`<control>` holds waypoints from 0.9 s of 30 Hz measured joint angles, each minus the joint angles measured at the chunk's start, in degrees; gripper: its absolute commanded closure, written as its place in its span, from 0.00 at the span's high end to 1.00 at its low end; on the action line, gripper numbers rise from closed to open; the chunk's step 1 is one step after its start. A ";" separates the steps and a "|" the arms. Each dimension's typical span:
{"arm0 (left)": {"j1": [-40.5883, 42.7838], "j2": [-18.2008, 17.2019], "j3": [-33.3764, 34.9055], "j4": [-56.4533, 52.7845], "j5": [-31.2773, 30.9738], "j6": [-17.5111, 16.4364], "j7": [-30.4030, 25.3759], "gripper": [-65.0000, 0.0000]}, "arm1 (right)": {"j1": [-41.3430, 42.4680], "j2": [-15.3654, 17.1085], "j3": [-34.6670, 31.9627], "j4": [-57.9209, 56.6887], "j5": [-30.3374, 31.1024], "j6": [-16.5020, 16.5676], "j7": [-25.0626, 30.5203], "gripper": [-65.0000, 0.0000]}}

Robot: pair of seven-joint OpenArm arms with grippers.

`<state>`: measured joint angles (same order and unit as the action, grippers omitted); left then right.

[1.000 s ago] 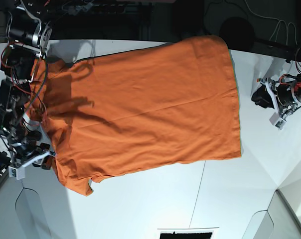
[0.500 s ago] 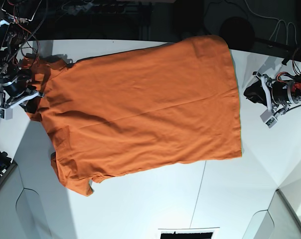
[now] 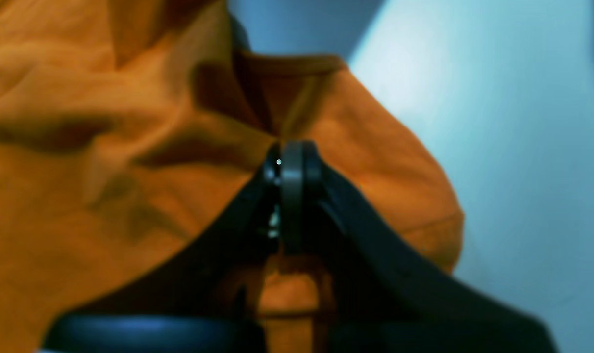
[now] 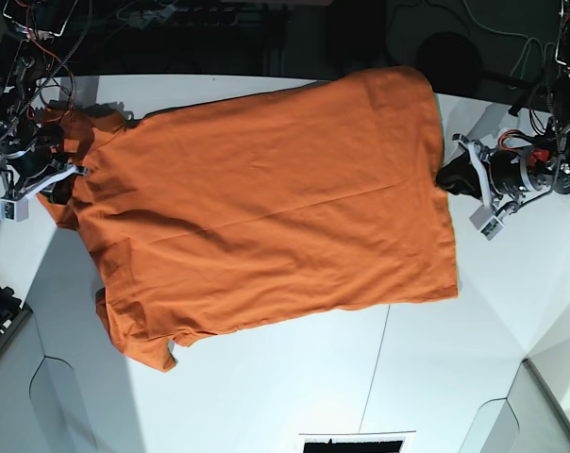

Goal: Layout the t-shirt on the table in an organized manner, then fold the t-shirt properly
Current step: 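Release the shirt and move the left gripper to the hem corner, then grasp the hem corner with the left gripper and tug it outward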

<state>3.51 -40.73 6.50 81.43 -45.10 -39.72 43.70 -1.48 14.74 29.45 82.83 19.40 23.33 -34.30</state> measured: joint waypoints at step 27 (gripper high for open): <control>-6.56 0.26 -0.13 -5.20 12.52 12.28 -3.04 0.17 | -9.97 -0.61 14.82 0.33 17.07 4.39 -0.68 0.00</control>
<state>-3.05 -40.47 6.37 76.23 -32.58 -27.44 40.66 -11.44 14.13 44.27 83.15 36.47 27.73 -34.98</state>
